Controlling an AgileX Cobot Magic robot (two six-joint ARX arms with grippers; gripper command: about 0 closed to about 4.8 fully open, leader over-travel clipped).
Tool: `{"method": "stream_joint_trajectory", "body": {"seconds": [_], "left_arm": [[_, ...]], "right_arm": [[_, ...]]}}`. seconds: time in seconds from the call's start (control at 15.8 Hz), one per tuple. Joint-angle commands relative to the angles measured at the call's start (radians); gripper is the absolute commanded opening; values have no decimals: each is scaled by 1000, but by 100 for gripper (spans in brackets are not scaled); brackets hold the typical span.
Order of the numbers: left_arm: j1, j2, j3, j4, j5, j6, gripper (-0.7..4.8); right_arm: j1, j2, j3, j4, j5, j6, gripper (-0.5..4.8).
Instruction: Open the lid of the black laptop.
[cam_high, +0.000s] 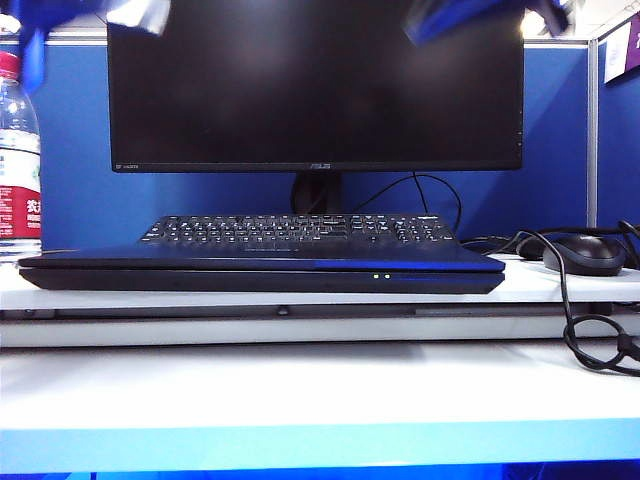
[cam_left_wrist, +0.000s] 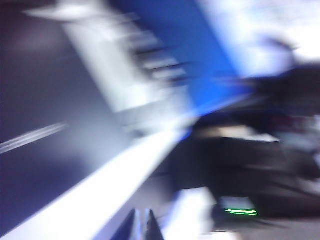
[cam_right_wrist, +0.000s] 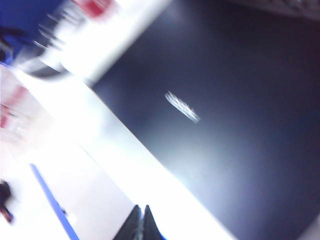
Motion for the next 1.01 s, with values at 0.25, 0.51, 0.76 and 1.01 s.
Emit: {"method": "stream_joint_trajectory", "body": {"seconds": [0.25, 0.51, 0.76, 1.01], "left_arm": [[-143, -4, 3, -318, -307, 222, 30], [-218, -3, 3, -373, -495, 224, 29], [-236, 3, -2, -398, -677, 221, 26], [-236, 4, -2, -411, -743, 225, 26]], "right_arm": [[88, 1, -71, -100, 116, -35, -1], [160, 1, -180, -40, 208, -26, -1], [159, 29, -245, 31, 247, -3, -1], [182, 96, -244, 89, 250, 3, -1]]}}
